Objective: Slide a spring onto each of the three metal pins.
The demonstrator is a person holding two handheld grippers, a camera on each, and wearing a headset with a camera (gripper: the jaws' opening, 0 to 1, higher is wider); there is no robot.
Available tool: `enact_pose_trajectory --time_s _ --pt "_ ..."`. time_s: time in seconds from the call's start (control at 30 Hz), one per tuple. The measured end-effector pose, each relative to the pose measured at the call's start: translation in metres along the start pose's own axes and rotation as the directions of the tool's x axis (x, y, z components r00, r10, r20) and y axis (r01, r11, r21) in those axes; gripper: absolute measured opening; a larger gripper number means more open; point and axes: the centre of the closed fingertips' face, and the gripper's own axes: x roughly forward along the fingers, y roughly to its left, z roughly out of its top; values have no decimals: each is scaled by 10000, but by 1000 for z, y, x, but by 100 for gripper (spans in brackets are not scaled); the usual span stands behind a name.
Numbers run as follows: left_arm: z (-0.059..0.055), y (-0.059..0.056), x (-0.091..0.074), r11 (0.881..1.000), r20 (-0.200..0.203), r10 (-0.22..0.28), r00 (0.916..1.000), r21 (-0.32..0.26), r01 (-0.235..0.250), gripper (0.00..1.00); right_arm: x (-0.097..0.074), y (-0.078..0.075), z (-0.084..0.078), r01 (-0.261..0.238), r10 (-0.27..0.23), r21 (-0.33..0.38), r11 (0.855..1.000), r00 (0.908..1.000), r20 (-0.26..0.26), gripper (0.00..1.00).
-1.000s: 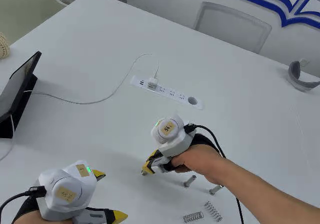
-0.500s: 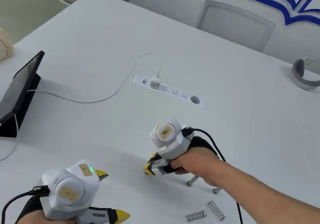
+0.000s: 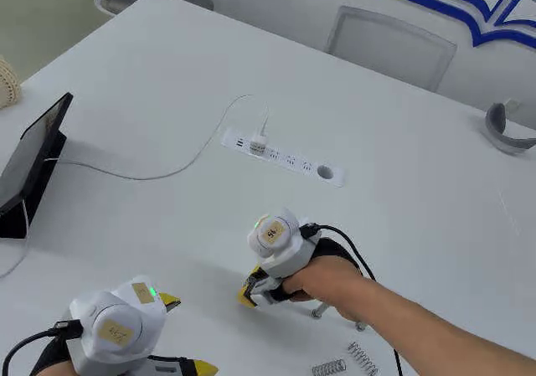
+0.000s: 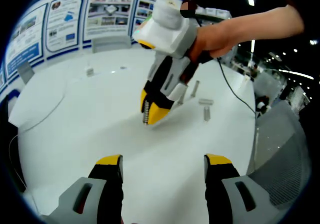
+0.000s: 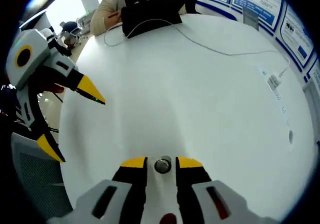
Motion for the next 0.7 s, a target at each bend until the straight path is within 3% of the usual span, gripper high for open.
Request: enact_pose_trajectory --time_s 0.27,0.47,0.7 --pt "4 -3 2 9998 -57 -113 9999 178 114 67 -26 4 -4 308 -327 357 9989 9981 523 32" --pt "11 -9 6 9993 -45 -212 9998 311 213 67 -49 8 -14 618 -754 1131 9917 9899 1201 42" --pt "13 -16 11 9975 -222 -453 9987 525 464 67 -68 11 -30 723 -1066 2017 9768 9805 1651 44"
